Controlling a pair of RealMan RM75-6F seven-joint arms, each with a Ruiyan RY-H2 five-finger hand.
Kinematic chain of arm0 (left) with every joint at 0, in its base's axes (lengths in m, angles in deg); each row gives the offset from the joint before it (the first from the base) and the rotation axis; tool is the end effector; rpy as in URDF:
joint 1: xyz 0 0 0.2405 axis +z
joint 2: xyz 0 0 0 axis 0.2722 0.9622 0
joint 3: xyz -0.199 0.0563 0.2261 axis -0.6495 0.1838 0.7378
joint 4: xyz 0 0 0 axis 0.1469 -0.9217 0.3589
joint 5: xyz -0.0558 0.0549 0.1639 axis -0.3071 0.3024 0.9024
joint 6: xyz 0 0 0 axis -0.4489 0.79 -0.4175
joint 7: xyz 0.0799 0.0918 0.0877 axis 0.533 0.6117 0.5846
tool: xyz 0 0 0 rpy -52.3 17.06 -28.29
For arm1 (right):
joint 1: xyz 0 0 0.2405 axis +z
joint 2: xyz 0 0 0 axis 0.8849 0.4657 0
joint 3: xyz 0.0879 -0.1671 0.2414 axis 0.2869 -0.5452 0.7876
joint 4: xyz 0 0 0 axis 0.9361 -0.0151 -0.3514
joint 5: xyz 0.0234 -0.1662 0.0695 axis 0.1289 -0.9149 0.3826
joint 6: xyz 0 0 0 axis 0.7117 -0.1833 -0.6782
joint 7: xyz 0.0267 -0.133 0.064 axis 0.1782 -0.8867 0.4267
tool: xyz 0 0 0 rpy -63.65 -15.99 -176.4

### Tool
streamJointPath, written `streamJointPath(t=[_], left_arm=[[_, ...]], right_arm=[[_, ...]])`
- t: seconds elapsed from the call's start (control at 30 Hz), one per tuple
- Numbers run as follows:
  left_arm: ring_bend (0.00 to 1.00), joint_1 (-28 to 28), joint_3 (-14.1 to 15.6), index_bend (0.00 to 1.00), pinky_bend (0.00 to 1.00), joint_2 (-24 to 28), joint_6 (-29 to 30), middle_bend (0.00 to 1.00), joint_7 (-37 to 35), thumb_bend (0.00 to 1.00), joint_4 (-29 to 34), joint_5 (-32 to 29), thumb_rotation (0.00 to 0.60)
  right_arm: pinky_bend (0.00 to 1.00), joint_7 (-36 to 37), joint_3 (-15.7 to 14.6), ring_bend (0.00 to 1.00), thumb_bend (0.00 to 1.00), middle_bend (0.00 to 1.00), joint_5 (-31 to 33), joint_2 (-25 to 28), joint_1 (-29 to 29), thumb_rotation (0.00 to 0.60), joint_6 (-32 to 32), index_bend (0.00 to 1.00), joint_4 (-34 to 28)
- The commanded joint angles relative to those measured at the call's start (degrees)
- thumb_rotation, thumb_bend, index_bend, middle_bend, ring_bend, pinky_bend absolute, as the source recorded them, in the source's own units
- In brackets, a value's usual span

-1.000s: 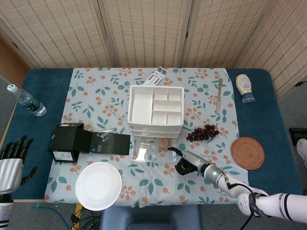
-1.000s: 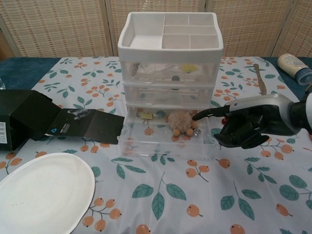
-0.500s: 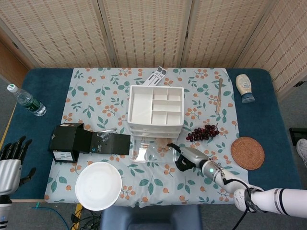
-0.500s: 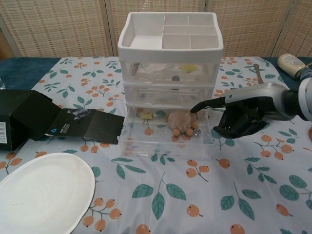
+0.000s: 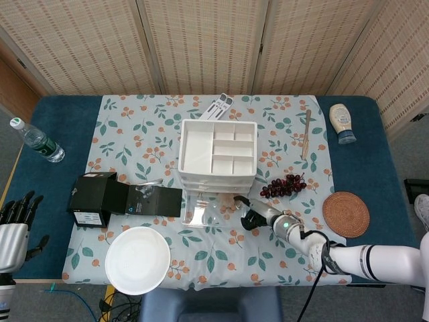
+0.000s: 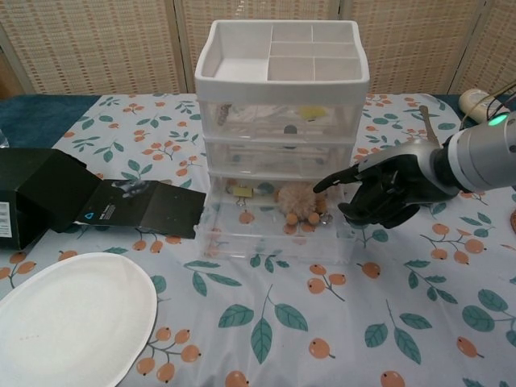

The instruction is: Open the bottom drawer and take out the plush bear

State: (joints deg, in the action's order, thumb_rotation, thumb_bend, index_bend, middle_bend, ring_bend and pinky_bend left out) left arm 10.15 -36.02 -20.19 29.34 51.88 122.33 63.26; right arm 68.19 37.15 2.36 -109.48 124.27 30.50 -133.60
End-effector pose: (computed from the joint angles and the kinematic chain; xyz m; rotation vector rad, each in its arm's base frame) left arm -0.3275 0.1943 0.2141 -1.3817 -0.7891 -0.7945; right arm -0.1513 -0.3677 0.0351 1.6402 -2.0865 0.5915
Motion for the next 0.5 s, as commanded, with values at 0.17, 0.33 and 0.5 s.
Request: streamJointPath(t=[0.17, 0.33, 0.5], left_arm=[[0.12, 0.02, -0.06, 0.10, 0.10, 0.17, -0.13, 0.07, 0.08, 0.26, 0.07, -0.31, 0.600], [0.12, -0.05, -0.07, 0.10, 0.10, 0.17, -0.23, 0.07, 0.26, 0.26, 0.17, -0.33, 0.600], [0.12, 0.07, -0.01, 0.10, 0.10, 0.26, -0.05, 0.07, 0.32, 0.26, 0.30, -0.28, 0.600]], right_arm=[[1.00, 1.10, -0.59, 1.00, 0.68, 0.85, 1.39, -1.58, 1.19, 0.600, -0.39, 0.00, 2.56], [1.00, 1.16, -1.19, 1.00, 0.68, 0.85, 1.85, -2.76, 2.11, 0.600, -1.04, 0.00, 4.32], [1.00, 1.23, -1.29, 1.00, 0.68, 0.84, 1.83, -4.26, 3.00, 0.600, -1.73, 0.00, 5.81]])
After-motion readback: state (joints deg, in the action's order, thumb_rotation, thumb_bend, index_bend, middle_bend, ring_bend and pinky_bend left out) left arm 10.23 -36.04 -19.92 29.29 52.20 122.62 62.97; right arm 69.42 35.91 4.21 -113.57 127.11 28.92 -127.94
